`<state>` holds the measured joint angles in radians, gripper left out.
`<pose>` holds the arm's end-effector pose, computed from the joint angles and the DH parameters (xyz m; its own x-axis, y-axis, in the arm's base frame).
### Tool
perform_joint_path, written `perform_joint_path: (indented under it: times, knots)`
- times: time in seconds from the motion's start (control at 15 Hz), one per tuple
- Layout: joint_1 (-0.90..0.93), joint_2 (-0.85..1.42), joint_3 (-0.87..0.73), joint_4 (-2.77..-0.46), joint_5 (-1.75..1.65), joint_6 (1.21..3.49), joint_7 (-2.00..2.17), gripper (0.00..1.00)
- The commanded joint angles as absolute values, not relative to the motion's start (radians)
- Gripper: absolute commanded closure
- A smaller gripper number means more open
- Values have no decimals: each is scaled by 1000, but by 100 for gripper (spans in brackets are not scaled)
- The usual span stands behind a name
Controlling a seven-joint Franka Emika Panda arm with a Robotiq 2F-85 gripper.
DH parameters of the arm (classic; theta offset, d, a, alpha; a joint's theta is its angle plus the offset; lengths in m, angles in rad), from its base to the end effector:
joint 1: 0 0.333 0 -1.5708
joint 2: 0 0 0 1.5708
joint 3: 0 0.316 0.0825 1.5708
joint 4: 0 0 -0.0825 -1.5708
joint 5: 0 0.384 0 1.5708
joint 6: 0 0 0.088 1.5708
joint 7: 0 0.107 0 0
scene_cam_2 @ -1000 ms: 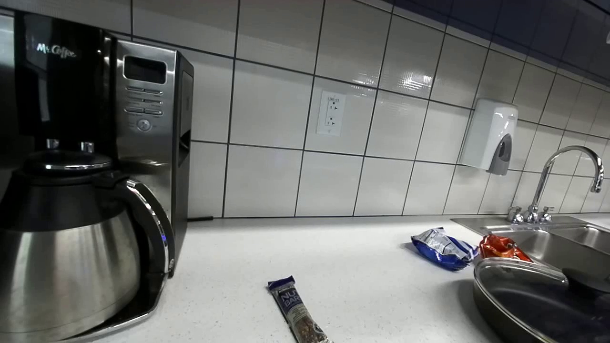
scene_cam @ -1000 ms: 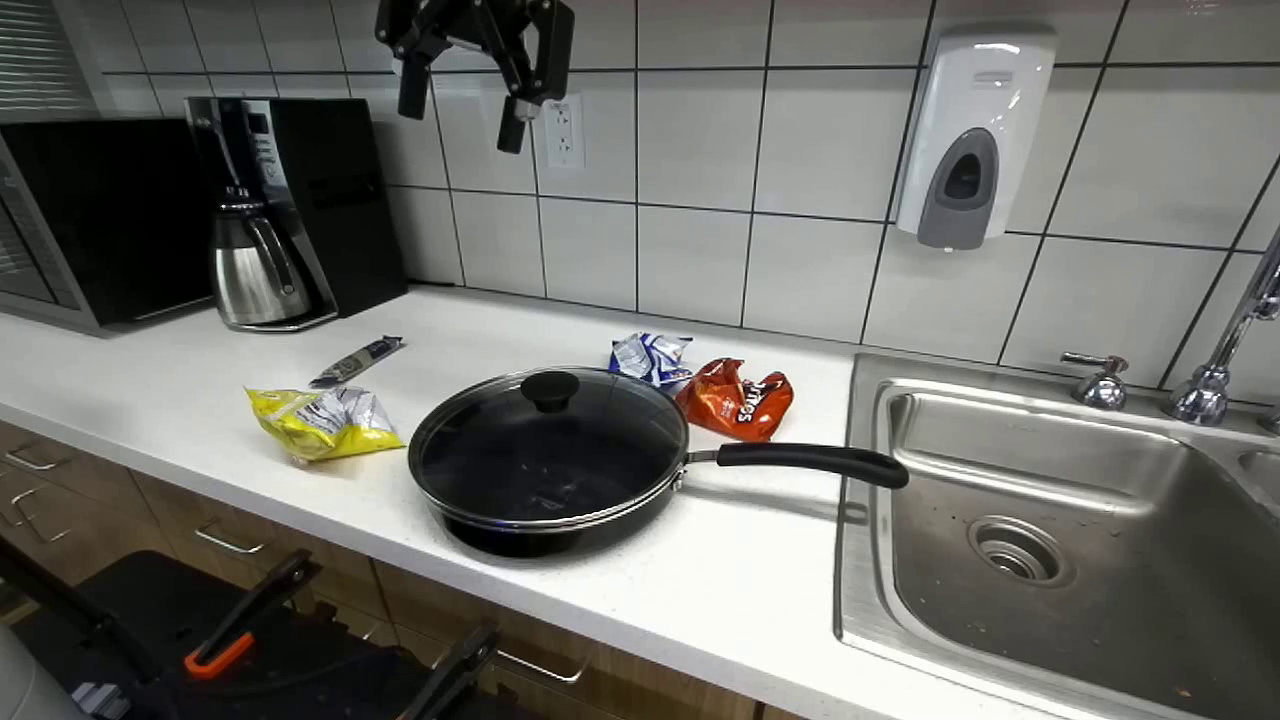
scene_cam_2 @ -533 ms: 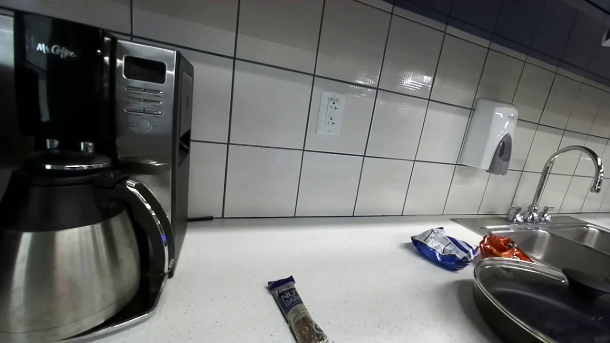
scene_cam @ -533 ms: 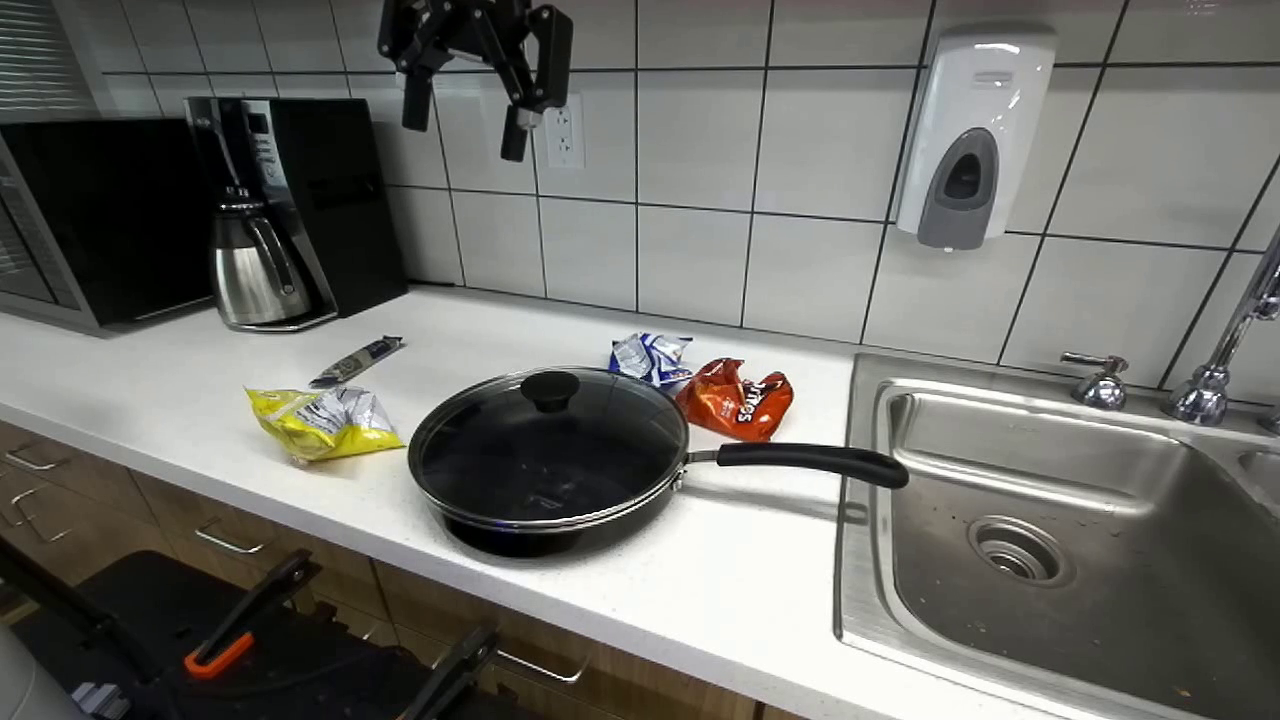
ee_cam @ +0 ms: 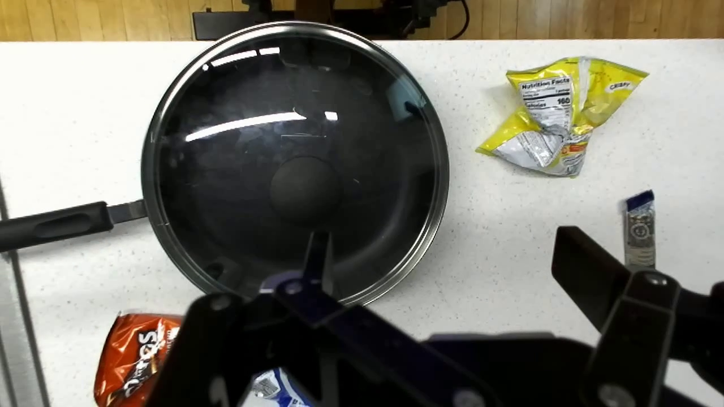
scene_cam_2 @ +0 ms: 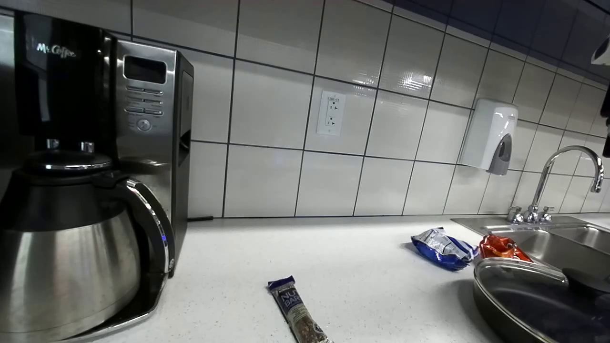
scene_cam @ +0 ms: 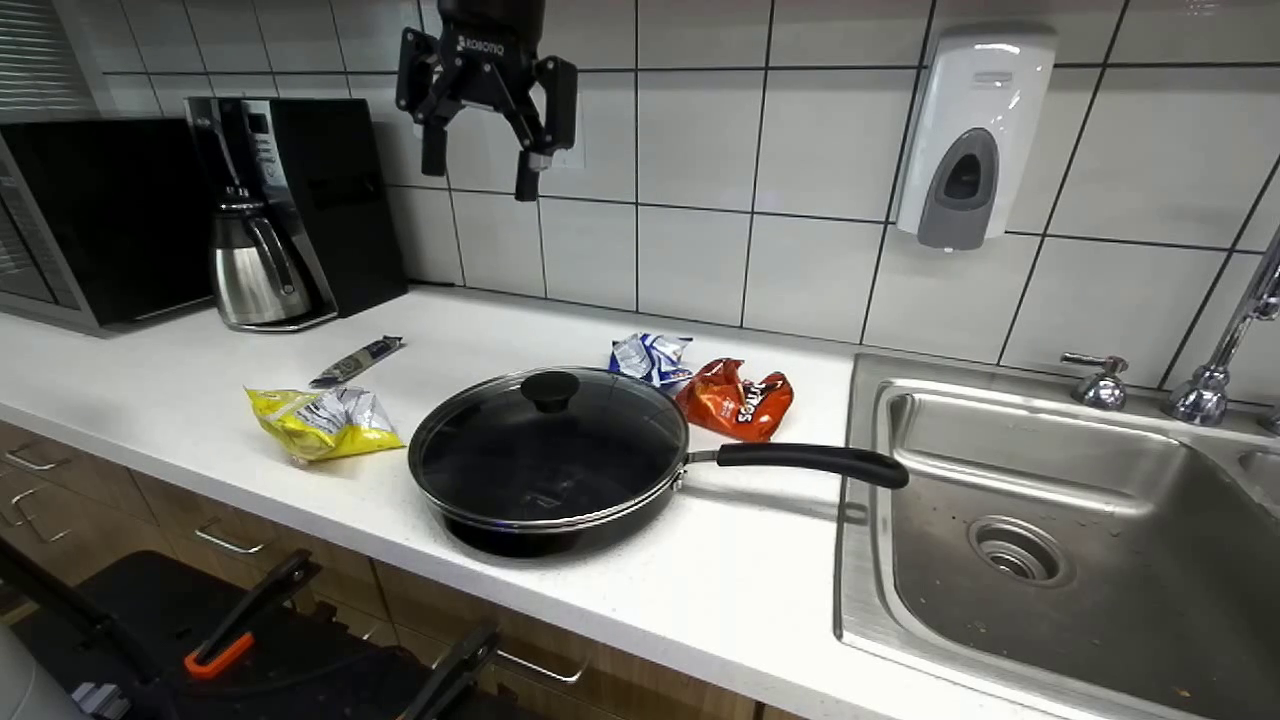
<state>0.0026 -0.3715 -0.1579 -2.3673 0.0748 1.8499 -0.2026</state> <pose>0.4136 -0.0613 0.4541 0.9914 0.0453 -0.1230 0.0263 -0.9879 -0.1526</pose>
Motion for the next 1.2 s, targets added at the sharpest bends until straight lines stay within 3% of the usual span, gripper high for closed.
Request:
perform_joint_path:
  times: [0.0, 1.13]
  knots:
    - [-31, -356, -124, -2404, 45, 1928, -150, 0]
    - [-49, -221, -119, -2528, 12, 2203, -44, 0]
